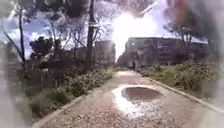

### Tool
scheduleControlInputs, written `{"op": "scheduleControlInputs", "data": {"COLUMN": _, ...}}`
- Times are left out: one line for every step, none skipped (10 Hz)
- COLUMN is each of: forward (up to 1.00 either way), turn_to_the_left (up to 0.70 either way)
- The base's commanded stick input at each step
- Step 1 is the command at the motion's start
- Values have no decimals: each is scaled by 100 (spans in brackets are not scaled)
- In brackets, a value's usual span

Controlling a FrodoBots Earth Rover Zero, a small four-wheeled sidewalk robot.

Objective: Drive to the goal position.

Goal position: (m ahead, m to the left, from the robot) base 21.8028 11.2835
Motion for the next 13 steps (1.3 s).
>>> {"op": "scheduleControlInputs", "data": {"forward": 70, "turn_to_the_left": -31}}
{"op": "scheduleControlInputs", "data": {"forward": 70, "turn_to_the_left": -35}}
{"op": "scheduleControlInputs", "data": {"forward": 70, "turn_to_the_left": -35}}
{"op": "scheduleControlInputs", "data": {"forward": 70, "turn_to_the_left": -35}}
{"op": "scheduleControlInputs", "data": {"forward": 70, "turn_to_the_left": -35}}
{"op": "scheduleControlInputs", "data": {"forward": 70, "turn_to_the_left": -35}}
{"op": "scheduleControlInputs", "data": {"forward": 70, "turn_to_the_left": -25}}
{"op": "scheduleControlInputs", "data": {"forward": 70, "turn_to_the_left": 0}}
{"op": "scheduleControlInputs", "data": {"forward": 70, "turn_to_the_left": 0}}
{"op": "scheduleControlInputs", "data": {"forward": 70, "turn_to_the_left": 0}}
{"op": "scheduleControlInputs", "data": {"forward": 70, "turn_to_the_left": 0}}
{"op": "scheduleControlInputs", "data": {"forward": 70, "turn_to_the_left": 0}}
{"op": "scheduleControlInputs", "data": {"forward": 70, "turn_to_the_left": 0}}
